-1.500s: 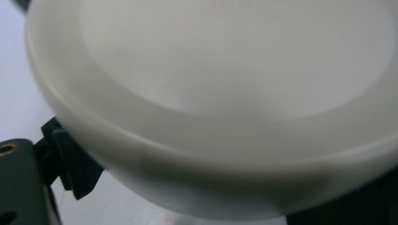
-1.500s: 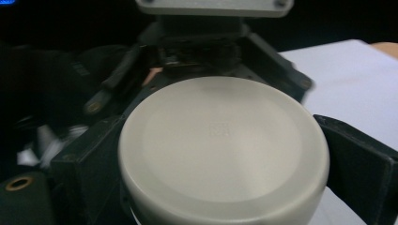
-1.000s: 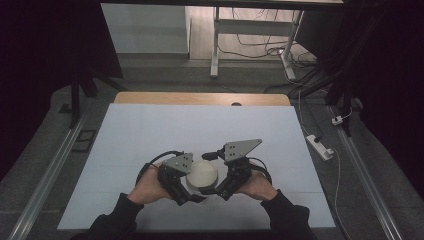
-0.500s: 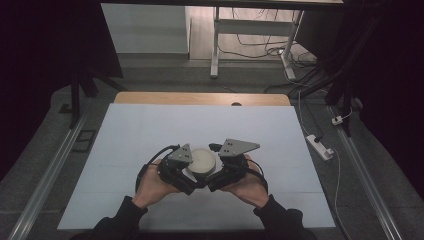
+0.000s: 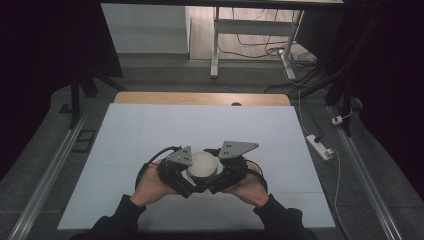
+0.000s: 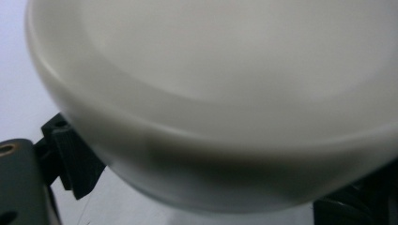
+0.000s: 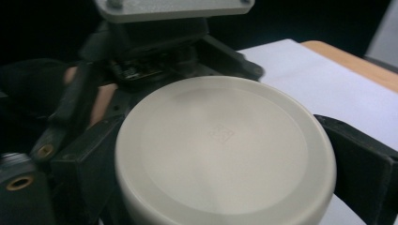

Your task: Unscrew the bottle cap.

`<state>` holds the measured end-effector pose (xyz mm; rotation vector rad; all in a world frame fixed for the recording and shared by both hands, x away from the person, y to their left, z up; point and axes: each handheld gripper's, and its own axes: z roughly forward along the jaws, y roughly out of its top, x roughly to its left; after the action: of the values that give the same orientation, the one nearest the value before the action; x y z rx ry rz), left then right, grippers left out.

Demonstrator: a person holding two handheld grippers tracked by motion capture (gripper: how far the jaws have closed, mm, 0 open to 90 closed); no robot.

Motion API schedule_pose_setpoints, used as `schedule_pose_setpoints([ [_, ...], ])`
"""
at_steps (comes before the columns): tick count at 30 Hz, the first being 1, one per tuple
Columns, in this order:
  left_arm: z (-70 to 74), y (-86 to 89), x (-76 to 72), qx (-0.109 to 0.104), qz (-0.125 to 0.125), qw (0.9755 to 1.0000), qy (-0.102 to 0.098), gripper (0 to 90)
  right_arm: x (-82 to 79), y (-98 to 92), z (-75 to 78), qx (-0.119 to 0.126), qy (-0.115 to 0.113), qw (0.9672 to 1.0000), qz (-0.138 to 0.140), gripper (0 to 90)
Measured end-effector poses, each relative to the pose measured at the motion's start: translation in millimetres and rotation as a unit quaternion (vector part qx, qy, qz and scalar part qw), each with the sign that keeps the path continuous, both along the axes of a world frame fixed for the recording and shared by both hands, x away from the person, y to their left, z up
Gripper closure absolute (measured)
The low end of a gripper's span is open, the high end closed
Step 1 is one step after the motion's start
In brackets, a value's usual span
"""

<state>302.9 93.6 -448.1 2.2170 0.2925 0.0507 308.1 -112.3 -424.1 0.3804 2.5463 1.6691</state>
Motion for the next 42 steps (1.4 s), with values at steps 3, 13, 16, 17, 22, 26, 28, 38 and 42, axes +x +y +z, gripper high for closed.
schedule_pose_setpoints([
  [3, 0.3, 1.6, -0.3, -0.006, -0.033, 0.9994, 0.004, 7.5, 0.3, -1.7, 1.0, 0.004, 0.008, 0.9995, 0.03, 7.1],
  [13, -1.1, 1.9, 0.1, -0.001, -0.055, 0.9984, 0.01, 7.6, -1.2, -2.7, 2.8, 0.008, 0.007, 0.9985, 0.055, 7.2],
  [16, -1.8, 1.0, -0.1, -0.001, -0.055, 0.9984, 0.01, 7.6, -1.7, -3.1, 4.3, 0.01, 0.004, 0.9986, 0.051, 7.2],
  [17, -2.0, 0.9, 0.0, 0.0, -0.054, 0.9985, 0.01, 7.6, -1.9, -3.4, 4.7, 0.011, 0.003, 0.9987, 0.05, 7.2],
  [22, -2.8, 1.9, 1.1, 0.001, -0.049, 0.9987, 0.011, 7.6, -0.5, -6.9, 8.0, 0.016, 0.004, 0.9991, 0.039, 7.2],
  [26, -3.1, 3.9, 2.7, 0.0, -0.042, 0.9991, 0.012, 7.6, 0.6, -9.5, 9.3, 0.017, 0.001, 0.9994, 0.032, 7.2],
  [28, -3.2, 5.6, 3.9, 0.001, -0.035, 0.9993, 0.011, 7.6, 0.5, -10.1, 9.7, 0.016, -0.001, 0.9995, 0.027, 7.2],
  [38, -5.9, 14.1, 11.4, -0.001, 0.005, 0.9999, 0.014, 7.6, -0.6, -12.3, 8.7, 0.007, -0.008, 0.9998, 0.014, 7.2],
  [42, -9.3, 17.6, 15.5, -0.004, 0.029, 0.9994, 0.017, 7.6, -1.8, -13.9, 7.3, 0.003, -0.012, 0.9999, 0.001, 7.1],
])
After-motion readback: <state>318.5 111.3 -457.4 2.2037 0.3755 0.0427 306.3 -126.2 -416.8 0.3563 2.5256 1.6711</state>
